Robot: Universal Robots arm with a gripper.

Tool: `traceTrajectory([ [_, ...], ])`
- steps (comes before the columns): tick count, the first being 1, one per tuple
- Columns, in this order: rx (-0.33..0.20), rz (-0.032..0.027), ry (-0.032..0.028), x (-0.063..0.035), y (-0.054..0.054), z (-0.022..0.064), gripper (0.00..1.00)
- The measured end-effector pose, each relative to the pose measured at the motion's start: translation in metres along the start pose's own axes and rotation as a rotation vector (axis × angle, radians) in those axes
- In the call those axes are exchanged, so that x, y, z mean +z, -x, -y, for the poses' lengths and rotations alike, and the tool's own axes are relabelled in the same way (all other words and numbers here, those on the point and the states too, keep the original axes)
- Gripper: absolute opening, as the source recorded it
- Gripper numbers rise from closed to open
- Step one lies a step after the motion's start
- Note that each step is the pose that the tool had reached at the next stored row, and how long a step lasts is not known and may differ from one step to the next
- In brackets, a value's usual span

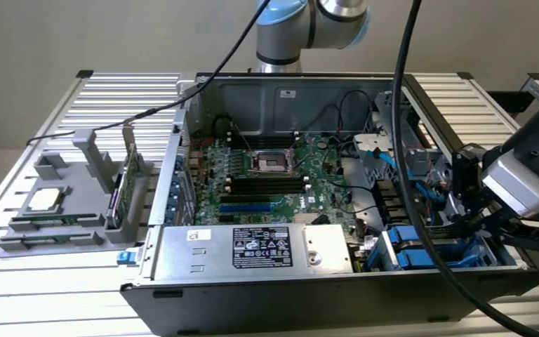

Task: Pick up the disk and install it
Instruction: 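Insert the first disk wire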

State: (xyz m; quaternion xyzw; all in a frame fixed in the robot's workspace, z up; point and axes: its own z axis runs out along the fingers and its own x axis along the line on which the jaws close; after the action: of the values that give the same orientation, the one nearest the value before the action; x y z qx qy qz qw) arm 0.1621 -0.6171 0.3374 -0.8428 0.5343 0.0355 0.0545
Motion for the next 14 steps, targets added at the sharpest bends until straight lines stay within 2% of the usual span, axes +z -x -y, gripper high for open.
traceTrajectory([
  [7, 0.002, -0.0002, -0.0002, -0.0011, 0.0009, -0.0007, 0.17],
  [14, 0.004, -0.0003, -0.0004, -0.0067, 0.0075, -0.0039, 0.17],
])
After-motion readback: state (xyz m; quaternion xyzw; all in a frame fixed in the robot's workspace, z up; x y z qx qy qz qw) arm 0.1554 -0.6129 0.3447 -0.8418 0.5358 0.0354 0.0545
